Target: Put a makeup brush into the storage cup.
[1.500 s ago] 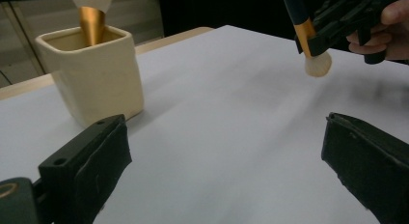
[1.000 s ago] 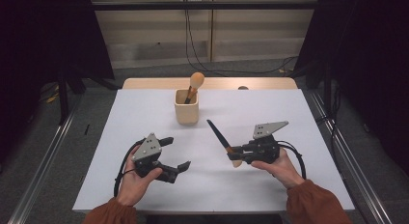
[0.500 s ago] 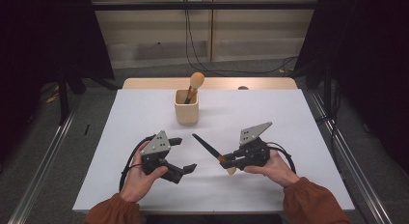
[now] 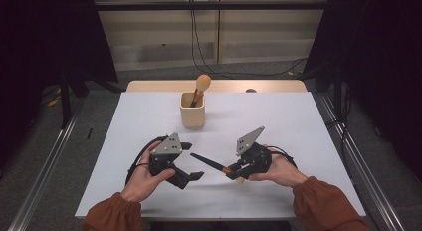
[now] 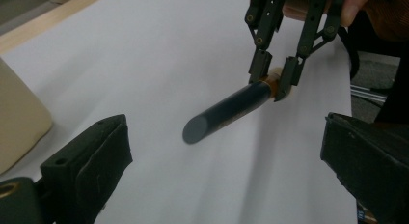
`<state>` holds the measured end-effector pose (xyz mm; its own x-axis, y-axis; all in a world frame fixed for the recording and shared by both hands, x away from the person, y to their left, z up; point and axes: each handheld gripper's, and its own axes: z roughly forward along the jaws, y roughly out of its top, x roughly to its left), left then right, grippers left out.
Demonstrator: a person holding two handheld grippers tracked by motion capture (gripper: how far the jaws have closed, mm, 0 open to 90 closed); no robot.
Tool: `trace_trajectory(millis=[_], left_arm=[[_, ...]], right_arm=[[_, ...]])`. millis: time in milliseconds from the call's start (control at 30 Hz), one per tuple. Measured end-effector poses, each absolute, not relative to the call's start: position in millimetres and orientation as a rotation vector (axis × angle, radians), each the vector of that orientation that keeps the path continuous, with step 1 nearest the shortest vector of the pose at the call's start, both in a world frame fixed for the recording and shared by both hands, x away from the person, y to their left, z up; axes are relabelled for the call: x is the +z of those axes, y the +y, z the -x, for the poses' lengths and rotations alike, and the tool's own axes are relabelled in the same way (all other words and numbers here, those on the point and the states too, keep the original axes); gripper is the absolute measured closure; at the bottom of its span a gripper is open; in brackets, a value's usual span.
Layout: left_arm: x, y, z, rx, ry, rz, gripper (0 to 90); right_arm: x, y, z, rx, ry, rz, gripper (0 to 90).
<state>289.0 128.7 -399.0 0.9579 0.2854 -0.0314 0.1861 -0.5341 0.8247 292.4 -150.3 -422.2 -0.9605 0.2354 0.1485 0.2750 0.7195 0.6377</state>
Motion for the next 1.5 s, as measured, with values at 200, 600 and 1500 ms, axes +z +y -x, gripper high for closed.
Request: trace_trajectory(millis=[200,600,1500], left_arm=[[-398,125,-294,0.103,0.327,-2.234,4.0],[-397,117,-297,0.058,0.267,-2.333,4.2],[-417,91,-306,-0.113,0.130,-2.574,5.1]], right_arm=[[-419,-144,-296,-0.954,-2.894,0.372,74.5],[-408,-128,-306,-0.729,-2.966,0.301,74.5],[-417,-103,-306,-0.416,-2.990,0.158,74.5]])
